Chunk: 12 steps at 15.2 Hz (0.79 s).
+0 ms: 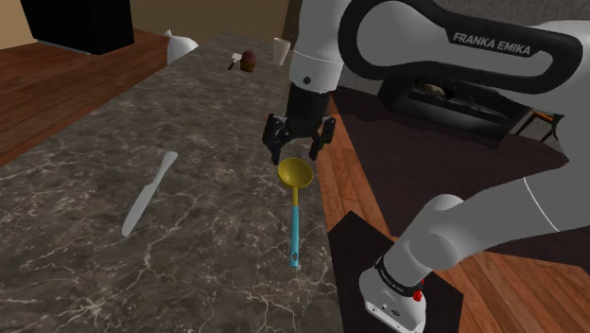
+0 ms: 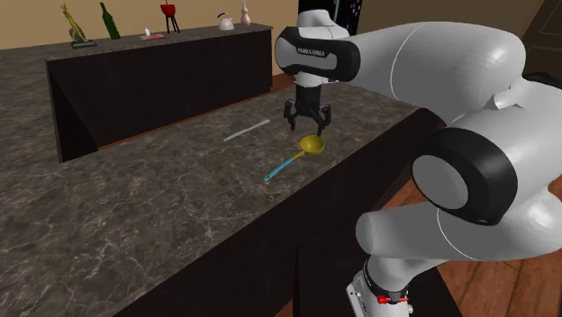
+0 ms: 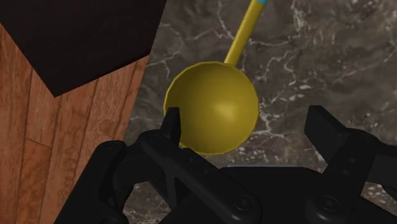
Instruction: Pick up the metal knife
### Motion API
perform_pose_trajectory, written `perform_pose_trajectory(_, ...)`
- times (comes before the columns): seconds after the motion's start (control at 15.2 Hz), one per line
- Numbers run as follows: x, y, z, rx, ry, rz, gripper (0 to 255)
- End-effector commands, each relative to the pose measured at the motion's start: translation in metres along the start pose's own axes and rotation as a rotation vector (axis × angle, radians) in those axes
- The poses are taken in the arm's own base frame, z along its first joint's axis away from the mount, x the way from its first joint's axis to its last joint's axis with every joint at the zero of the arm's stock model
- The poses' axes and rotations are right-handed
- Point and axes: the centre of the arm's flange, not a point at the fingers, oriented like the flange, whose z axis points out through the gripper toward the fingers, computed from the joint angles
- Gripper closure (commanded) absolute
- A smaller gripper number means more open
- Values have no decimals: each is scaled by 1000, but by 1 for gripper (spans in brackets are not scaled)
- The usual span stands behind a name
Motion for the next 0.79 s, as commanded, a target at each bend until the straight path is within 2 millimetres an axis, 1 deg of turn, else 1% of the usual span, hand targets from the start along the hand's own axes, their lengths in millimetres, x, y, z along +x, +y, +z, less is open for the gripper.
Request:
perform_pose_trajectory(0.0, -3, -29, 0, -2, 4, 37, 0)
perform_pose_trajectory(0.33, 1, -96, 5, -12, 16, 122, 0)
perform_pose_trajectory(0.73, 13, -176, 11, -24, 29, 223, 0)
